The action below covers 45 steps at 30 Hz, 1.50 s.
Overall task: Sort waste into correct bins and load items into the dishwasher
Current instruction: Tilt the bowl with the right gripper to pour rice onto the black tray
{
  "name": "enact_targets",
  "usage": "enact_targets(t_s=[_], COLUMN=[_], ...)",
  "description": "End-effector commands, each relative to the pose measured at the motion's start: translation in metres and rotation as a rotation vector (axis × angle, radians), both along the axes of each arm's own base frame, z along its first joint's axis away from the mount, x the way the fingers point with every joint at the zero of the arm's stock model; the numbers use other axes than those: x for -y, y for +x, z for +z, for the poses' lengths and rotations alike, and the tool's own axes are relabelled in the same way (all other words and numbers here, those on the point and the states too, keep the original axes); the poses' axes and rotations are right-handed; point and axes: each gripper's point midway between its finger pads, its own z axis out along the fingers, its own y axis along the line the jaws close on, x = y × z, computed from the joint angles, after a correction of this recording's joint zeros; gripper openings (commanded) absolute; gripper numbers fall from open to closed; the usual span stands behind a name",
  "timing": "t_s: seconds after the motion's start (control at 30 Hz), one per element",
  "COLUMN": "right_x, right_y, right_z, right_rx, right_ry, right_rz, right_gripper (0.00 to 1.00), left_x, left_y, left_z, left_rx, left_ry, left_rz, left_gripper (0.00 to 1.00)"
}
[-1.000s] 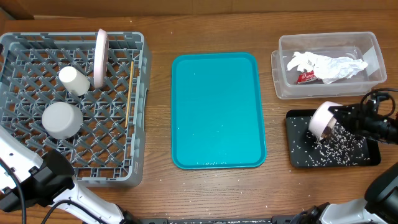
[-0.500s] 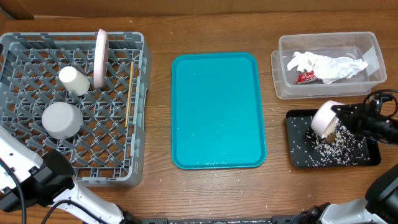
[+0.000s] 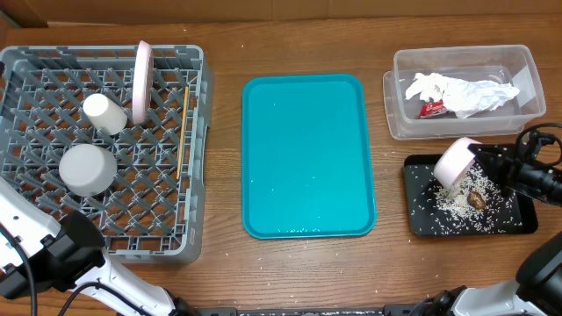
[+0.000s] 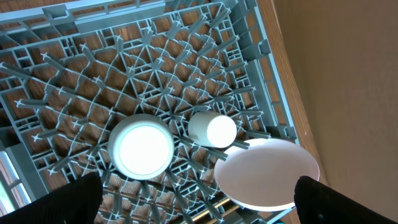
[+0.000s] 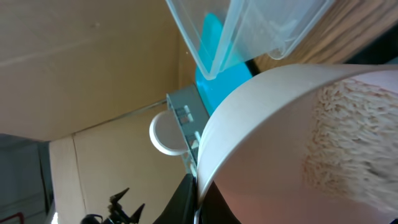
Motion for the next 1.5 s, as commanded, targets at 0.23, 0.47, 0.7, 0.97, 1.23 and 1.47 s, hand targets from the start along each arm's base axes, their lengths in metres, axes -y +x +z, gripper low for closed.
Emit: enact_targets(t_s=[0.23, 0.47, 0.7, 0.97, 1.23, 1.47], right_x=[-0.006, 0.000, 0.006, 0.005, 0.009, 0.014], right_y=[-0.001, 0.001, 0.007, 0.006, 0.010, 0.014], right_z=[0.020, 0.010, 0.007, 0.009, 0.005, 0.005], right_rx=[-0.034, -0.069, -0.065, -0.096, -0.102, -0.114], right_ry=[0.148, 0.107, 0.084, 0.125, 0.104, 0.115], right_rz=[-0.043, -0.054, -0.068, -0.081, -0.094, -0.116], right_gripper=[0.04, 0.04, 0.04, 0.04, 0.04, 0.04], left_x=[0.000, 0.000, 0.000, 0.000, 0.000, 0.000], left_y=[0.002, 0.002, 0.002, 0.002, 0.002, 0.002], left_z=[-0.003, -0.003, -0.003, -0.003, -0.003, -0.003], left_rx=[-0.009, -0.009, -0.009, -0.009, -0.009, -0.009], left_ry=[-0.005, -0.005, -0.005, -0.005, -0.005, -0.005], left_rz=[0.005, 0.005, 0.005, 0.005, 0.005, 0.005], left_gripper=[1.00, 1.00, 1.00, 1.00, 1.00, 1.00])
